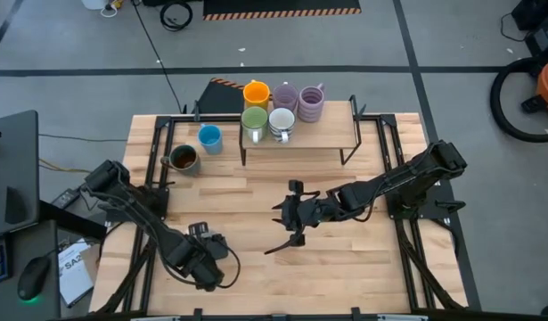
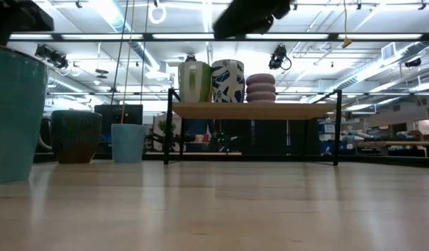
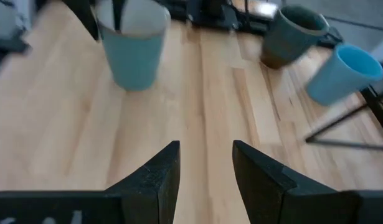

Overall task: Place coffee mugs
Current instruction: Put the dark blue mug on the shelf

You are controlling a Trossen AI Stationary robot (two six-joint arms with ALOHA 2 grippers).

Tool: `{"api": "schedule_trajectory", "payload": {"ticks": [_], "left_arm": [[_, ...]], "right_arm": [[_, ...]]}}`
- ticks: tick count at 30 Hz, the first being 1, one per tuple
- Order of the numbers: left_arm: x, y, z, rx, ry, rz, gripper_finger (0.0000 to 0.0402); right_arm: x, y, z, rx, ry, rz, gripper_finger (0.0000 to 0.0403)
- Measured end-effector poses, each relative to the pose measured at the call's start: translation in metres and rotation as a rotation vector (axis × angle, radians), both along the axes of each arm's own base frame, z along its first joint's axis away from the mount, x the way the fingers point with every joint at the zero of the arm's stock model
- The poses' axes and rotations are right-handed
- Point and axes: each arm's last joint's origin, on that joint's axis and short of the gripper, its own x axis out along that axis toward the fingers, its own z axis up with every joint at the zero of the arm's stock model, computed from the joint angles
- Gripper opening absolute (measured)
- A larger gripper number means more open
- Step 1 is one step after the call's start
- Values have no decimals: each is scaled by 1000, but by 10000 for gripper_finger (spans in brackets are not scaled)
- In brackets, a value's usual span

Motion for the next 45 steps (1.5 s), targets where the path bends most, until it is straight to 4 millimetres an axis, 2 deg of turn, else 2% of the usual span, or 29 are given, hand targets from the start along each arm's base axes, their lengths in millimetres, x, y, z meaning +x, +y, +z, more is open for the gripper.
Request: {"api": "schedule_trajectory", "payload": {"ticks": [4, 9, 12, 21, 30, 38, 45], "left_arm": [[5, 2, -2, 9, 5, -55, 97], [10, 7, -2, 26, 3, -110, 47], [16, 12, -2, 20, -16, -108, 31], [37, 29, -1, 46, -69, -269, 36], [75, 68, 3, 27, -181, -450, 38], [90, 100, 4, 139, -186, -755, 39], [96, 116, 5, 244, -169, -995, 40]], "right_arm": [[-8, -4, 3, -22, 38, -51, 152], [-22, -8, 21, -10, 20, -52, 152], [-27, -10, 30, -3, 0, -51, 152], [-46, -16, 36, 3, 82, -71, 152], [-76, -26, 45, 59, 185, -165, 152], [-76, -27, 42, 45, 181, -211, 152], [-69, -27, 7, 75, 19, -186, 152]]}}
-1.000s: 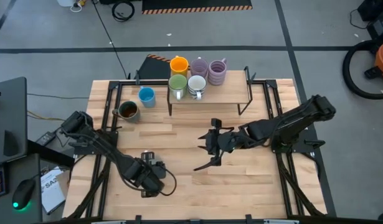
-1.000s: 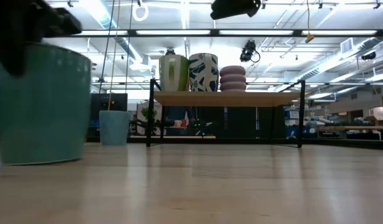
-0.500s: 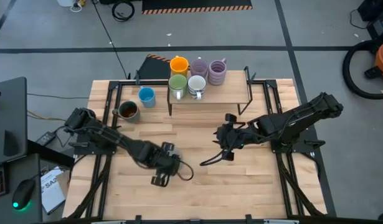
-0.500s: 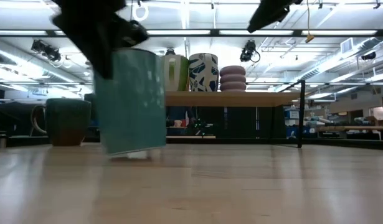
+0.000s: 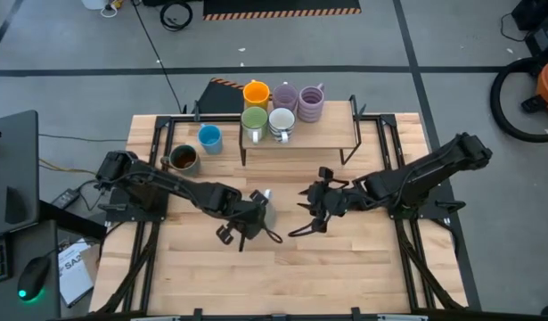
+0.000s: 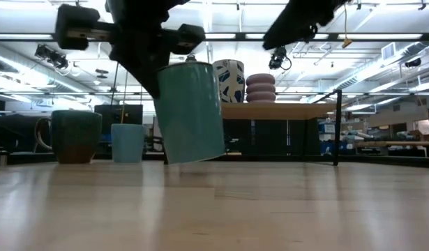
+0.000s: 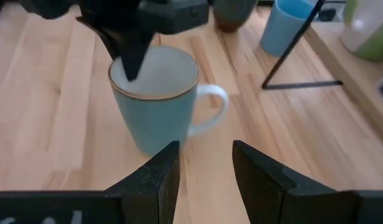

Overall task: Place coffee mugs
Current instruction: Put the dark blue mug on the shelf

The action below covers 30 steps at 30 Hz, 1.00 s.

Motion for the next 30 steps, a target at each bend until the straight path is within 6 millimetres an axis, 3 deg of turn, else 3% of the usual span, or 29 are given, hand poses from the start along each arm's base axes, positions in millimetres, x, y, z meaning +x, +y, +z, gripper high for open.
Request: {"api": "schedule_trajectory", "payload": {"ticks": [6, 11, 24, 30], "left_arm": [[5, 11, 1, 55, -24, -104, 40], [10, 20, 2, 87, -54, -143, 40], [27, 38, -7, 60, -111, -144, 40], [29, 40, -11, 45, -100, -116, 41]], "right_arm": [[-5, -3, -32, 16, -52, -33, 152], [-12, -5, -46, 39, -28, -83, 152], [-16, 8, -43, 19, -36, -13, 177], [-16, 8, -54, 29, -67, -20, 204]]}}
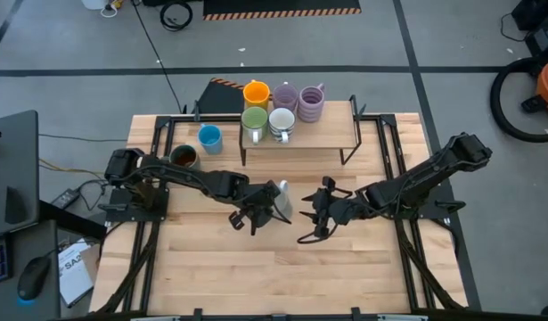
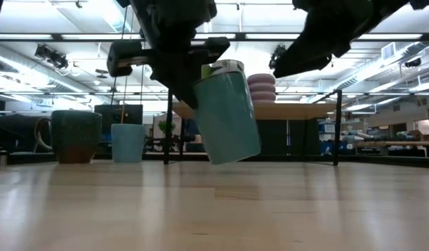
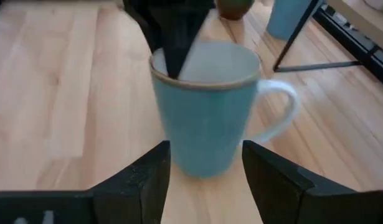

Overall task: Place coffee mugs
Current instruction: Put the dark blue mug on the shelf

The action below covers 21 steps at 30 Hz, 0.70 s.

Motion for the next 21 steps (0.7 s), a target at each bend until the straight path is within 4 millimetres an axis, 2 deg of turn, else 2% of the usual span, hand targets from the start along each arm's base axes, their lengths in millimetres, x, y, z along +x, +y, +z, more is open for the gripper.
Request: {"api": "schedule_trajectory", "payload": {"ticks": [6, 11, 14, 21], "left_arm": [[2, 0, -5, -53, 14, 100, 41], [2, 0, -5, -86, 13, 166, 41], [2, 0, -6, -98, 18, 198, 41], [2, 0, -5, -100, 10, 215, 41]], "right_arm": [[9, 7, -17, 34, -86, 7, 225], [21, 13, -40, -43, -51, -29, 239], [25, 15, -46, -68, -55, -77, 245], [27, 17, -56, -65, -33, -70, 266]]}}
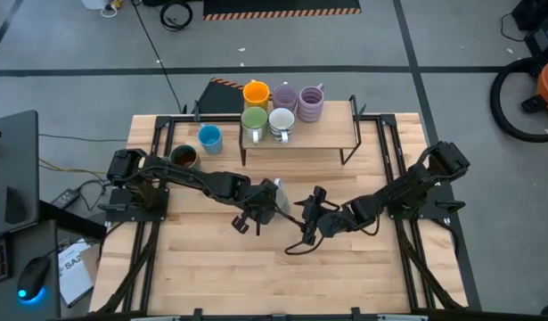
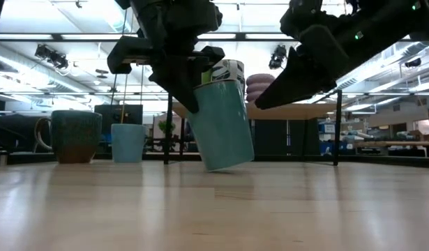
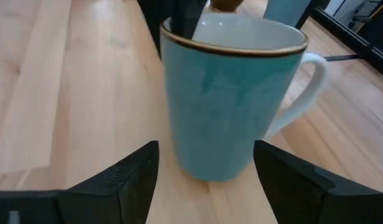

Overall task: Place coffee mugs
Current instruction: Put the dark blue mug on the shelf

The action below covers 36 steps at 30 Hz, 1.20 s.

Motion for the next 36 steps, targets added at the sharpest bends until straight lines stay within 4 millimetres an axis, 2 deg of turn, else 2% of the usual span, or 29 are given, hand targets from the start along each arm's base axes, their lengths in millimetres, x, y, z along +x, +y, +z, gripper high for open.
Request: {"api": "schedule_trajectory", "payload": {"ticks": [9, 23, 30, 36], "left_arm": [[0, 0, 1, 10, -5, -4, 47], [2, -4, 4, 4, -41, -2, 108], [1, -12, 4, 17, -51, 27, 143], [-8, -21, 23, 39, -119, 64, 146]], "right_arm": [[2, 3, 25, 12, -74, 64, 293], [0, 4, 25, 20, -47, 65, 293], [1, 10, 42, 15, -12, 78, 293], [10, 15, 60, -15, 30, 101, 293]]}}
